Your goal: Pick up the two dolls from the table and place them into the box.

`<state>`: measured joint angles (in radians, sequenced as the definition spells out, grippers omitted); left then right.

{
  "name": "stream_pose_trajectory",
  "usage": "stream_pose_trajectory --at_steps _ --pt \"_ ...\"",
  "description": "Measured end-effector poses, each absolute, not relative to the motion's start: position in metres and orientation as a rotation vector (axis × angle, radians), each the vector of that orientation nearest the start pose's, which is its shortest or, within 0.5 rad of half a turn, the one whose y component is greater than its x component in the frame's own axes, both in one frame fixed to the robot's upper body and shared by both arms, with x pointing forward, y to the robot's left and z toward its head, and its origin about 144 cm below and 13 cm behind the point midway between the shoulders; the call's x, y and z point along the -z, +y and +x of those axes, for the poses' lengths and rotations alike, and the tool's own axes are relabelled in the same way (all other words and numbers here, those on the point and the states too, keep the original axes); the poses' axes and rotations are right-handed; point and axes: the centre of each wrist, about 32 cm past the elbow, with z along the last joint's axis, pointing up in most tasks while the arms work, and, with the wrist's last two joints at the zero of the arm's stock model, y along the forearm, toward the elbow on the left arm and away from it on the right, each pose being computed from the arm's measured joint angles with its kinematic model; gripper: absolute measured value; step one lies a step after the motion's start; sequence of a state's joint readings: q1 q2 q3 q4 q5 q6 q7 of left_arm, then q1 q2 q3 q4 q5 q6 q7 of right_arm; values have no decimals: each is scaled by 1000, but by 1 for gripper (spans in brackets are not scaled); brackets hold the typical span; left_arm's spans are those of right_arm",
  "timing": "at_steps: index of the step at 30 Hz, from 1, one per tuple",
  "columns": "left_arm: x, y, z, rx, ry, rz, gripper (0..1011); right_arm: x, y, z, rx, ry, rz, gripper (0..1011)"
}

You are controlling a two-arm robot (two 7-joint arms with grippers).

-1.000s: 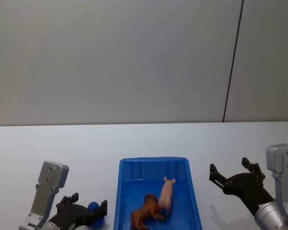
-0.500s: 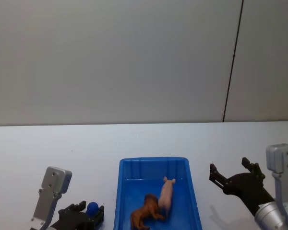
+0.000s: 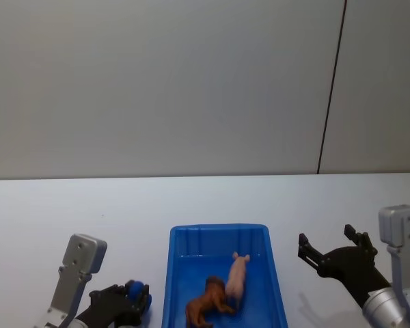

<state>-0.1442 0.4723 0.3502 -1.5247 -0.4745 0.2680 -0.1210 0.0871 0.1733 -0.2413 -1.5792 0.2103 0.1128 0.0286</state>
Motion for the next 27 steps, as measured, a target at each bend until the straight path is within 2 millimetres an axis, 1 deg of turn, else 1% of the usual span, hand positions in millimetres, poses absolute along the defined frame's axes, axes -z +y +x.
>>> stream_pose_trajectory --at_steps 15,27 --pt "-1176 265 484 -1126 109 256 190 -1163 -201 475 1301 59 -37 1001" --pt "-1202 252 488 -1083 -24 278 123 -1163 -201 475 1300 59 -37 1001"
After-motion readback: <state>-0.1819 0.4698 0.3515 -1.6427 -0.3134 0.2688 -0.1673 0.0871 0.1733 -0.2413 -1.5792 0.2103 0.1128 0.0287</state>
